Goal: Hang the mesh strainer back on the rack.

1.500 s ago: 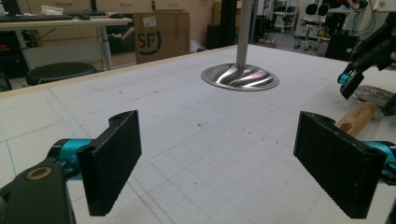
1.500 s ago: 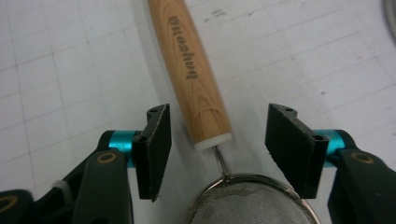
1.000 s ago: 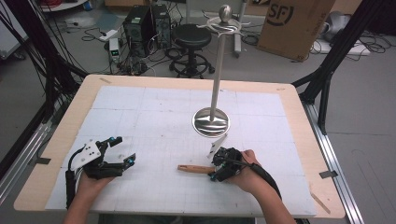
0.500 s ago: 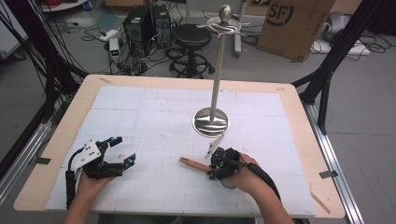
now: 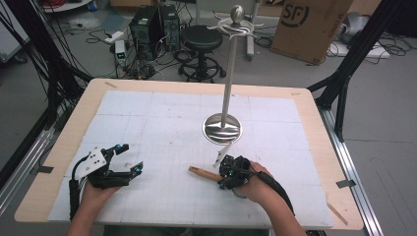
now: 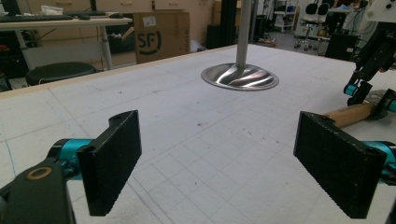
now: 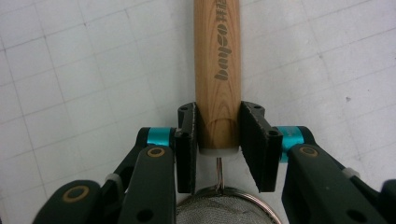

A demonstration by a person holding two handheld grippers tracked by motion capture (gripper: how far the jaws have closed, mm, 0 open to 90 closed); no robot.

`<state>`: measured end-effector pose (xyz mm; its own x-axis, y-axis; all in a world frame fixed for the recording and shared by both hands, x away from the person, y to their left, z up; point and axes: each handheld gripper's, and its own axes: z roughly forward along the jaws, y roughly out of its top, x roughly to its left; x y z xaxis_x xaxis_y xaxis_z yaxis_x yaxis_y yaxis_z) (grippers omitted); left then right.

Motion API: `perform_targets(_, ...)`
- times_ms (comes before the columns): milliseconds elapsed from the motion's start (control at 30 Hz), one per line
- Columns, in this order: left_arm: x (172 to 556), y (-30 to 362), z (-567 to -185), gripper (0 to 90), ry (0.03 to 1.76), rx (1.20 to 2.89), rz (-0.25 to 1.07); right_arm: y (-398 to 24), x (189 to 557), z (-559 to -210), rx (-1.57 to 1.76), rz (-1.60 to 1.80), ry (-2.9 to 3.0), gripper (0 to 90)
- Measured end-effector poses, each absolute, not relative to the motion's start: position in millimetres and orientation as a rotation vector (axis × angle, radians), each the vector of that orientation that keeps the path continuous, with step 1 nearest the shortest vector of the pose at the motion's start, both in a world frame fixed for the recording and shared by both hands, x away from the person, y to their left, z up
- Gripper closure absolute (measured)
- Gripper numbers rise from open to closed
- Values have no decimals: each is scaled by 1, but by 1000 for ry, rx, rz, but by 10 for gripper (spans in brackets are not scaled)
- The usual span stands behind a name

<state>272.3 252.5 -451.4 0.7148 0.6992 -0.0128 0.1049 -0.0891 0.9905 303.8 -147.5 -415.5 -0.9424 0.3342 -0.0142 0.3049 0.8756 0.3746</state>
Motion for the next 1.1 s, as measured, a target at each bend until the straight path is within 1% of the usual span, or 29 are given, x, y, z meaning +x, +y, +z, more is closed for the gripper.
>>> perform_targets(300, 272, 252, -451, 156, 666, 1606, 562, -161, 297, -420, 542, 732, 2901, 690)
perform_targets(467, 272, 253, -451, 156, 666, 1605, 562, -169, 290, -415, 560, 849, 2845, 701)
perform_targets(733, 272, 252, -451, 156, 662, 1609, 566, -165, 293, -421, 568, 773, 2918, 698)
perform_targets(867, 272, 253, -451, 156, 666, 1606, 562, -162, 297, -418, 621, 745, 2959, 689)
perform_targets(933, 272, 253, -451, 156, 665, 1606, 561, -159, 298, -417, 611, 721, 2984, 671)
perform_targets(1100, 272, 253, -451, 156, 666, 1606, 561, -154, 300, -412, 605, 689, 2997, 662)
